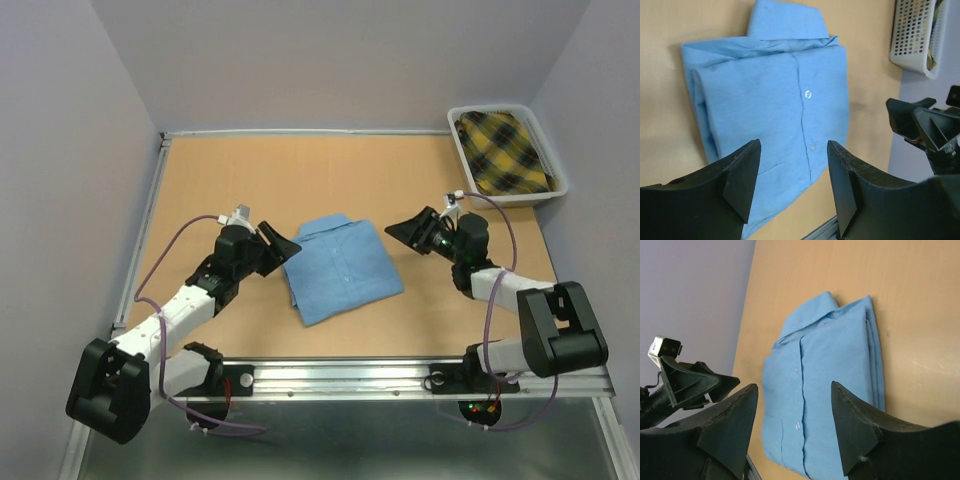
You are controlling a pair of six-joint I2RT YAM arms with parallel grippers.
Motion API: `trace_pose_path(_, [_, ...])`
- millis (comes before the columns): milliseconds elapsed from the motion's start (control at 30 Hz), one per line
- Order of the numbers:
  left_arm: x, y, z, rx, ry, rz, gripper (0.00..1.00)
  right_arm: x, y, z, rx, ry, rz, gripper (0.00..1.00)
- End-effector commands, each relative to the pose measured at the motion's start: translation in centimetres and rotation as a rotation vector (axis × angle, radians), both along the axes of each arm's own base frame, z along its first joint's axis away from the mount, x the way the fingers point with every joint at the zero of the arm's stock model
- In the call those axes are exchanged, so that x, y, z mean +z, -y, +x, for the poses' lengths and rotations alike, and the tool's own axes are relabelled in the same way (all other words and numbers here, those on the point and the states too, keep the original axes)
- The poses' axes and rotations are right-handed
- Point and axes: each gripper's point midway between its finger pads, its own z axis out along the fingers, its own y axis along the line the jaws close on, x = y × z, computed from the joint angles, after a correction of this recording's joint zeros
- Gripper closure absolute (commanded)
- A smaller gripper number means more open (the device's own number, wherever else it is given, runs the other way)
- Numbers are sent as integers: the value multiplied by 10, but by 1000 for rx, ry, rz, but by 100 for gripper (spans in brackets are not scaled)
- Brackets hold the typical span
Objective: Fold and stack the long sleeve shirts
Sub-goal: Fold the shirt
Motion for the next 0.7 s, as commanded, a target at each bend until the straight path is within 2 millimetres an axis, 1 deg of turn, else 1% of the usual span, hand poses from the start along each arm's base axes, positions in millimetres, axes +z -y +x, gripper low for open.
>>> trace_pose_path(0, [26,20,6,-35,43,-45,35,21,-36,16,106,37,1,34])
trace_pose_path(33, [29,27,12,-45,56,-61,38,8,-43,22,113,-1,5,34])
trace_pose_path(67, [34,35,16,-59,65,-85,41,9,-51,26,124,4,12,34])
trace_pose_path(100, [36,41,18,-74,74,-98,43,8,-62,29,146,8,18,34])
trace_pose_path(133, [34,47,27,-81,85,-111,45,16,-70,38,155,26,32,34])
trace_pose_path(167, [33,52,31,-89,84,-119,46,2,-76,45,161,6,33,34])
trace_pose_path(200, [28,55,35,-92,75,-119,47,-2,-83,47,168,-3,41,34])
trace_pose_path(233, [19,60,43,-100,72,-119,49,-17,-88,55,169,-48,56,34])
trace_pose_path(267, [9,62,44,-110,54,-111,50,-7,-91,57,173,-19,78,34])
trace_pose_path(300, [2,64,47,-111,40,-108,50,-19,-94,62,175,-33,90,34])
trace_pose_path(333, [-8,64,48,-111,16,-103,52,-26,-96,64,175,-52,101,34])
trace_pose_path(367, [-24,62,52,-100,-10,-100,53,-29,-96,69,172,-48,102,34])
trace_pose_path(400, [-36,59,49,-98,-40,-102,54,-43,-96,71,164,-70,93,34])
trace_pose_path(433, [-45,56,47,-79,-65,-115,55,-49,-95,74,153,-73,82,34])
trace_pose_path(467, [-58,47,46,-54,-82,-122,56,-55,-91,76,138,-82,74,34])
trace_pose_path(500, [-64,42,45,-40,-94,-129,57,-61,-90,76,134,-91,69,34])
trace_pose_path(533, [-68,37,44,-23,-101,-133,57,-69,-83,77,118,-109,65,34])
trace_pose_path(567, [-73,32,44,-10,-106,-129,57,-73,-79,78,104,-117,63,34])
trace_pose_path(600, [-79,24,42,13,-120,-119,57,-78,-69,79,83,-126,60,34])
trace_pose_path(667, [-85,15,41,32,-130,-111,57,-82,-58,78,63,-130,52,34])
